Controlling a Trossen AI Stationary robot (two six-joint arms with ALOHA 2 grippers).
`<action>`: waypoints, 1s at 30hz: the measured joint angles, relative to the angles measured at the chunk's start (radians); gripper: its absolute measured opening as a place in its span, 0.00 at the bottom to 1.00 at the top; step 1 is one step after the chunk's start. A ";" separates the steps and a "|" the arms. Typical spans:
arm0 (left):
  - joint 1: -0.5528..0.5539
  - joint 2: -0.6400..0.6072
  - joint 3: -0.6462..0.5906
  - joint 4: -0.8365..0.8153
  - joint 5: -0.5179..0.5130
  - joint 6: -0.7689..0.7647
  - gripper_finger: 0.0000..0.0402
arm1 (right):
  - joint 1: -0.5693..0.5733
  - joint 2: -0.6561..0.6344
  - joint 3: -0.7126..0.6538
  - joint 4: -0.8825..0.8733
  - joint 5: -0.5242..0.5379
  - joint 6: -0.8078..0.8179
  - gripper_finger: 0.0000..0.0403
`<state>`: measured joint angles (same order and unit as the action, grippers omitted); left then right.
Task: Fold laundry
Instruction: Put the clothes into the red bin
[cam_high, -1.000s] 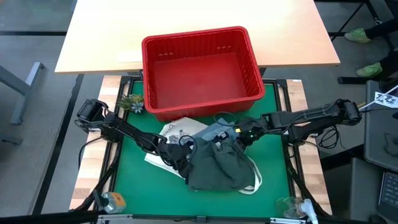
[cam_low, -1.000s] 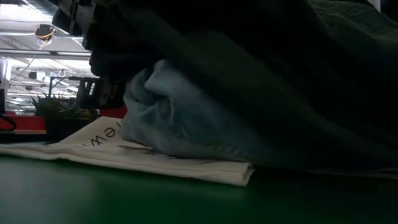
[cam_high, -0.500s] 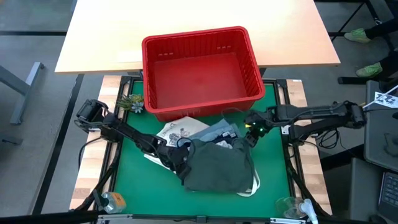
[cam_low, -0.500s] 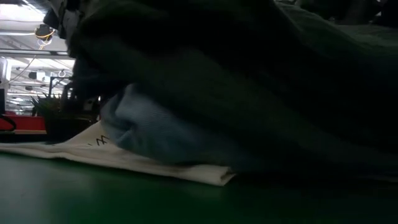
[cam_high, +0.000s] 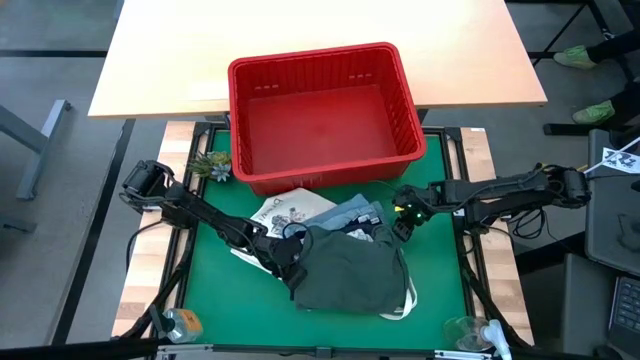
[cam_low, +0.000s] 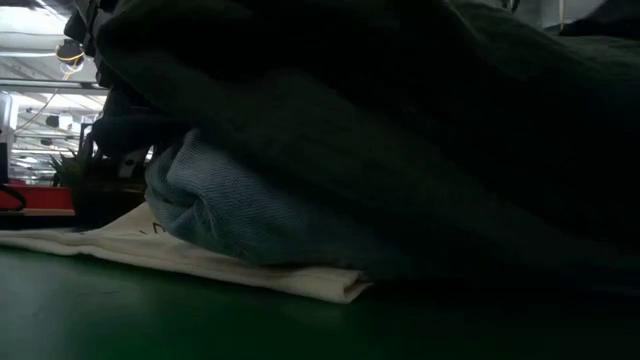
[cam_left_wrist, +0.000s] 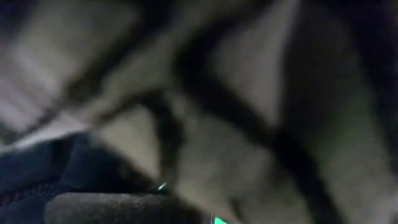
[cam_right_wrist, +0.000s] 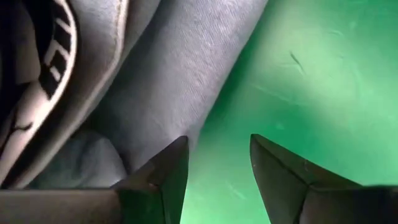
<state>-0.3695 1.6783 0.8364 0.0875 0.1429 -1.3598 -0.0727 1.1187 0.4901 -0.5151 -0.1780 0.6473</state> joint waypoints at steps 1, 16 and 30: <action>0.000 0.000 0.000 0.000 0.000 0.000 0.08 | 0.000 0.000 -0.018 0.036 0.000 0.001 0.42; 0.000 0.000 -0.001 0.000 0.000 -0.103 0.08 | 0.000 0.054 -0.174 0.462 0.050 0.076 0.42; 0.001 0.001 -0.001 0.000 -0.002 -0.129 0.07 | 0.000 0.108 -0.173 0.498 0.184 0.088 0.42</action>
<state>-0.3687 1.6791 0.8356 0.0875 0.1410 -1.4891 -0.0730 1.2262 0.3176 -0.0170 0.0064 0.7349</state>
